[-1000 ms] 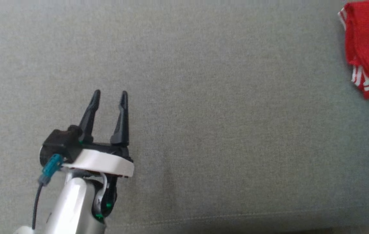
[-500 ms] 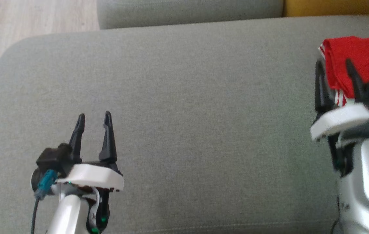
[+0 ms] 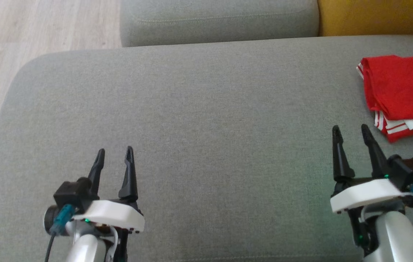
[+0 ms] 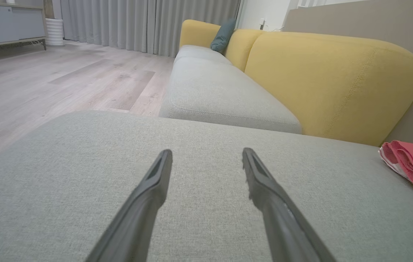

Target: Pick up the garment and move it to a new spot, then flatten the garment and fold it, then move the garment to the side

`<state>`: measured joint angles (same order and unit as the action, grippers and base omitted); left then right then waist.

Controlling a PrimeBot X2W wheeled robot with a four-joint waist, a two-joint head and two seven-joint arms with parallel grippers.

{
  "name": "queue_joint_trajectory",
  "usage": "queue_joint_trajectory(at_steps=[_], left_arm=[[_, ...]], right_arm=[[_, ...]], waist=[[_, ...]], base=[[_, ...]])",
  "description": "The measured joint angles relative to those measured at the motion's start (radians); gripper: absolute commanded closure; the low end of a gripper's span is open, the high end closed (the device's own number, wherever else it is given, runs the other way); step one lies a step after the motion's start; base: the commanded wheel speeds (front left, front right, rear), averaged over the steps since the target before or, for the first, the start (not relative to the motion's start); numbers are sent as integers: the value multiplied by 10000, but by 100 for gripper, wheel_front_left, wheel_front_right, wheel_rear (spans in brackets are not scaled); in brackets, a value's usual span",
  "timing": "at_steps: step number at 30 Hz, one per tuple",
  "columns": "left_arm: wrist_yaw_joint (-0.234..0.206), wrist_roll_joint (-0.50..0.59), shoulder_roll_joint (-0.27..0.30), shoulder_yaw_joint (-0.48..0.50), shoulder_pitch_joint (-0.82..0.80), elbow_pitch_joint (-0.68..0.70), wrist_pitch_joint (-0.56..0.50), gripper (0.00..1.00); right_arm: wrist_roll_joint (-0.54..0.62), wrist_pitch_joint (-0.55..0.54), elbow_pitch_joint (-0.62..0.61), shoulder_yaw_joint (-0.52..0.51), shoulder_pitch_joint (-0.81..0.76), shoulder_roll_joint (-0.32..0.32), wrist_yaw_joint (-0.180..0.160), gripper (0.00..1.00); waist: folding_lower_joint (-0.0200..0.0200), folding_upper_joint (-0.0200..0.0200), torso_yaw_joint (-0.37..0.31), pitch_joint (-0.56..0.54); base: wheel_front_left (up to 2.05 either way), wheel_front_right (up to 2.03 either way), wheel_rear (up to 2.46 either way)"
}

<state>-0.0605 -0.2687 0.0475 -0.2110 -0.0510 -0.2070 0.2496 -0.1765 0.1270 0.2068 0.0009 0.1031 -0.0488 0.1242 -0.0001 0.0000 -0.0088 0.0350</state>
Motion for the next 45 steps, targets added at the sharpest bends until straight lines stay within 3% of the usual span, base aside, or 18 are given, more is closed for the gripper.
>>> queue_joint_trajectory(at_steps=[34,35,45], left_arm=[[-159,-88,4,-288,426,-238,0,0],[-190,-94,4,-288,426,-245,2,100],[-171,-554,2,-343,1152,-1212,-121,100]], right_arm=[[17,134,313,543,-546,15,0,0],[17,134,303,545,-544,15,0,100],[-393,48,1302,564,-1203,31,-2,100]], waist=[[0,0,45,-349],[0,0,40,-337],[0,0,36,-329]], base=[[0,0,0],[0,0,0],[0,0,0]])
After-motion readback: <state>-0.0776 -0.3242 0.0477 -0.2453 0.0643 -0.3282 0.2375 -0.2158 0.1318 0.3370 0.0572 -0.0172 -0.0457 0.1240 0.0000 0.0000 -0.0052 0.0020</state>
